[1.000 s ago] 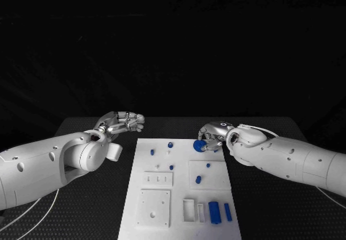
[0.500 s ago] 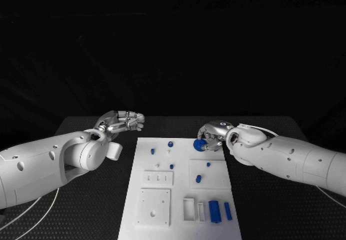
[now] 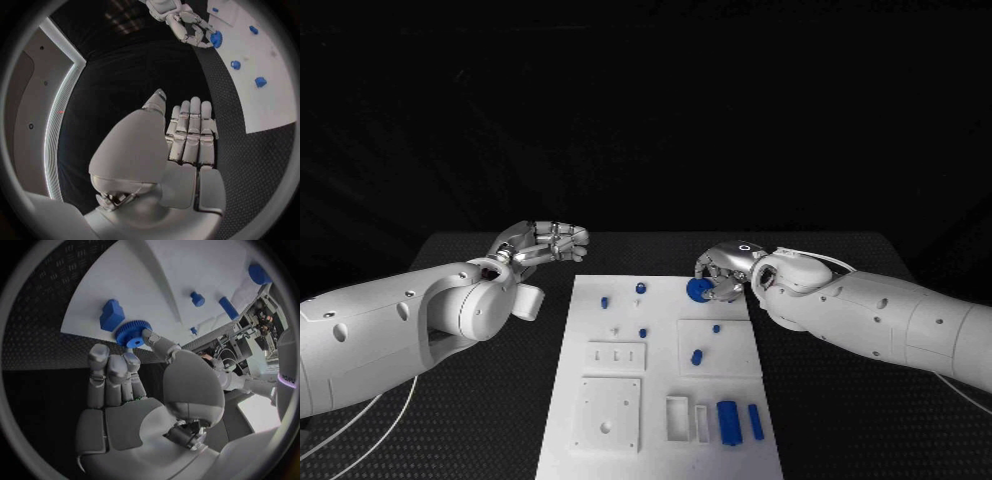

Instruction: Assemble the parts on the task board

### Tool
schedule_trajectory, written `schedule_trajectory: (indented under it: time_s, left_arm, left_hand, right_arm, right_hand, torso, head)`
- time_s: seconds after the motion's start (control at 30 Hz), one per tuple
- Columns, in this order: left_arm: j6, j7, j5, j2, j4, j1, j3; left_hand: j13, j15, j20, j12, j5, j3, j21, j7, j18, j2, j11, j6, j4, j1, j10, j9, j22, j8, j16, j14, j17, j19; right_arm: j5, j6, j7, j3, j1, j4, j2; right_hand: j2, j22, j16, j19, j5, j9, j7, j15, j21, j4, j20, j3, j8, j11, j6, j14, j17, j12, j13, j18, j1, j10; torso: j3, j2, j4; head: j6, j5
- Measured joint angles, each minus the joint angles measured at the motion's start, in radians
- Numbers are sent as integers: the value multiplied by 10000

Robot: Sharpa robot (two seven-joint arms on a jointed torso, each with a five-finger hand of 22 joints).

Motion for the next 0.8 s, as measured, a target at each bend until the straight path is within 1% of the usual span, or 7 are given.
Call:
schedule_trajectory:
  time_s: [0.1,0.13,0.3,0.4,0.47,0.63,0.8]
  left_arm:
    - [0,-1,-1,-6,0,0,0]
    - [0,-2,-1,-8,0,0,0]
    - [0,-2,-2,-35,0,0,0]
    - [-1,-2,-3,-44,0,0,0]
    - [-1,-2,-4,-45,0,0,0]
    - [-2,-2,-9,-53,17,0,1]
    - [-2,-2,-13,-67,27,0,1]
  left_hand:
    - [0,0,0,0,0,0,0,0,-1,0,0,0,0,0,0,-7,0,0,0,0,0,0]
    - [0,0,0,0,0,0,0,0,0,0,0,0,0,0,0,-7,0,0,0,0,0,0]
    - [0,0,0,0,0,0,0,0,0,0,0,0,0,0,0,-7,-1,0,0,0,-1,0]
    - [0,0,0,0,0,0,0,0,-1,0,0,0,0,0,0,-6,-1,0,0,0,-1,0]
    - [0,0,0,0,0,0,0,0,0,0,0,0,0,0,0,-6,-1,0,0,0,-2,0]
    - [0,0,0,0,0,0,0,0,0,0,0,0,0,0,0,-6,7,0,0,0,7,0]
    - [0,0,0,1,0,0,0,0,0,0,0,0,0,0,0,-5,6,-4,0,0,7,0]
  right_arm:
    - [-172,-134,-142,-17,-24,196,-85]
    - [-194,-148,-157,-19,-28,226,-96]
    - [-715,-393,-507,-67,-90,780,-252]
    - [-1114,-528,-761,-90,-80,999,-297]
    - [-1338,-620,-909,-92,-52,1147,-328]
    - [-1929,-940,-1262,-72,40,1616,-382]
    - [-2382,-1212,-1504,-72,53,2112,-420]
  right_hand:
    - [0,0,-36,-1,0,-14,0,0,0,2,1,1,0,-2,0,1,0,0,0,0,0,-2]
    - [0,0,-37,0,0,-14,0,0,0,66,1,65,0,-41,0,2,12,0,0,0,0,32]
    - [-37,0,-37,0,-67,-14,0,-40,53,264,1,263,0,-82,0,42,50,40,0,0,-28,58]
    - [-273,0,-37,8,-68,-13,0,-41,54,421,-5,421,3,-155,0,46,81,68,0,0,77,131]
    - [-434,0,-46,50,-68,-13,-1,-44,94,528,-45,527,5,-154,1,51,93,69,0,0,129,131]
    - [-605,0,-77,100,-68,-10,-39,-40,116,697,-87,696,13,-160,38,80,110,118,12,1,148,243]
    - [-767,0,-77,132,-68,-9,-57,-71,117,800,-88,799,43,-170,56,118,121,118,13,1,208,257]
  torso:
    - [0,0,1]
    - [1,-1,1]
    - [1,-3,-2]
    - [-1,-3,-5]
    - [-2,-3,-7]
    - [-3,-3,-9]
    - [-3,-3,-6]
  head:
    - [12,7]
    - [16,8]
    - [35,13]
    - [50,14]
    - [59,12]
    - [90,1]
    - [108,14]
